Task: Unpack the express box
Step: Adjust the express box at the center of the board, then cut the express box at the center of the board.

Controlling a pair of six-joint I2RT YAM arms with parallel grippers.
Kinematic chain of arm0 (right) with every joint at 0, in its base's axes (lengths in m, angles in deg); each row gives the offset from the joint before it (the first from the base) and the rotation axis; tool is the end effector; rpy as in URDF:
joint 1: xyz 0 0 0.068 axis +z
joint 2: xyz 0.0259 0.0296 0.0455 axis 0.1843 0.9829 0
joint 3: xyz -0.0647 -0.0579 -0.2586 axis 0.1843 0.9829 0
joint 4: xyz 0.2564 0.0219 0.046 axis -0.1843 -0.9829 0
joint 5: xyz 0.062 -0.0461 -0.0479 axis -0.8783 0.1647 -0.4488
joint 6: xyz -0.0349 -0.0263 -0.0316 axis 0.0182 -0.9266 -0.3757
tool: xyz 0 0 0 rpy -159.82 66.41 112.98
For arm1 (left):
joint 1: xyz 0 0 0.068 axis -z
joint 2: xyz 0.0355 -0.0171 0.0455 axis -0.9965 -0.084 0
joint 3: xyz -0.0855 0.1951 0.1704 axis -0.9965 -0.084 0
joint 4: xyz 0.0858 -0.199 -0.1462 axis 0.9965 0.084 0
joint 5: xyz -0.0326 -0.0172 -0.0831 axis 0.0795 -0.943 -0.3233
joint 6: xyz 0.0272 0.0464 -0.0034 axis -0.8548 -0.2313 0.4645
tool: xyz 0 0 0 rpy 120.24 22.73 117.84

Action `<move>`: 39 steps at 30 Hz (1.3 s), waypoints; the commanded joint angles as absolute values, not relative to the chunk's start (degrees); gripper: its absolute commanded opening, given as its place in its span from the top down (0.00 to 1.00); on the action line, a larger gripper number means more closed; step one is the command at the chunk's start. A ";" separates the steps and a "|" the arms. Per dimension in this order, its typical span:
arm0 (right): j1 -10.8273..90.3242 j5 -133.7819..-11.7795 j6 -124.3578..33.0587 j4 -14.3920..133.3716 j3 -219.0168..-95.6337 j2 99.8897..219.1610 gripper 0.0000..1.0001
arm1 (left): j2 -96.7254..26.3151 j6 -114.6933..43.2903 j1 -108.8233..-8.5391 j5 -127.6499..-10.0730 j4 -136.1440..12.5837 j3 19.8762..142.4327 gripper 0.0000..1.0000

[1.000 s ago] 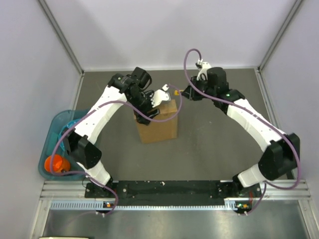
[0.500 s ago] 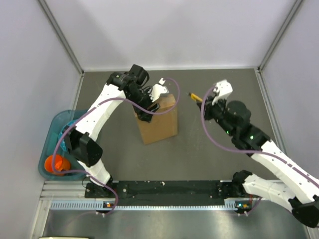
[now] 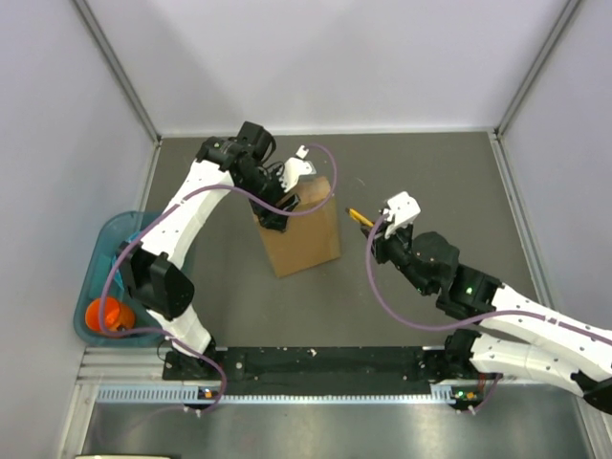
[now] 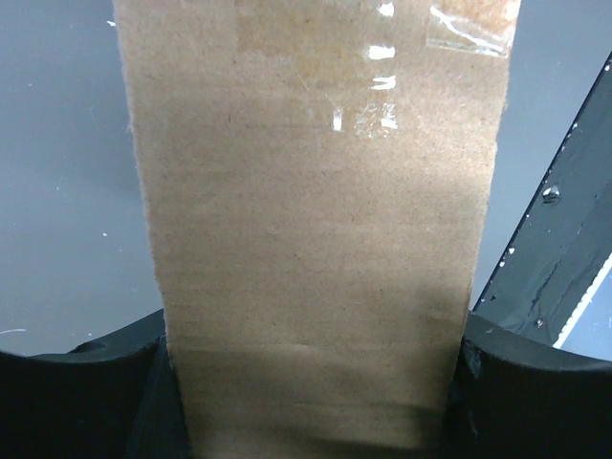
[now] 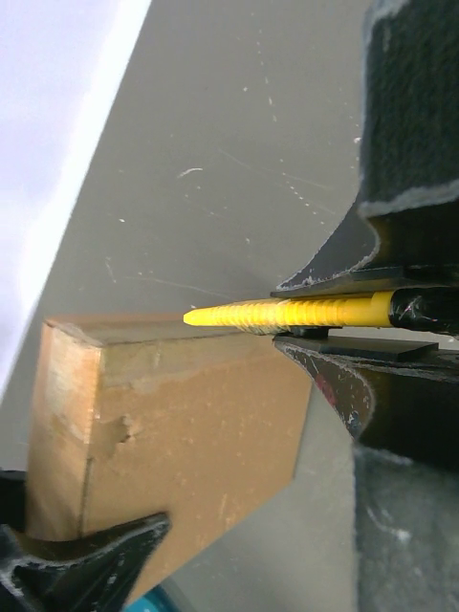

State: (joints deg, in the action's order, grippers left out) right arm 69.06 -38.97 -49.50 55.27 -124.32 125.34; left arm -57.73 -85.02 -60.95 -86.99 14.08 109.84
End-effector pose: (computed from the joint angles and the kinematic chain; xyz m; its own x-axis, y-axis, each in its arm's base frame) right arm 0.1144 0.1563 0.3311 -0.1103 -0.0908 -0.9897 -0.5318 0.8467 -0.0184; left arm 0.2970 -0.1510 0.3473 -0.3747 0.7699 -0.5166 0.9232 0.3614 -0.1310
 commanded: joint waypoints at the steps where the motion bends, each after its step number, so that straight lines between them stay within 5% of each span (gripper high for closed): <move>1: 69.60 -34.91 -52.11 64.29 -124.49 126.34 1.00 | -64.30 -89.55 -61.54 -81.17 28.30 104.87 0.61; 10: 69.68 -36.66 -56.34 70.99 -126.69 129.42 1.00 | -63.60 -93.77 -62.06 -80.90 28.39 102.51 0.67; 20: 71.53 -38.33 -54.31 65.27 -124.76 123.54 1.00 | -59.91 -103.34 -69.52 -85.29 28.30 93.10 0.90; 39: 71.53 -47.47 -54.84 68.61 -117.99 119.84 1.00 | -56.30 -117.33 -70.33 -88.90 28.39 93.80 0.98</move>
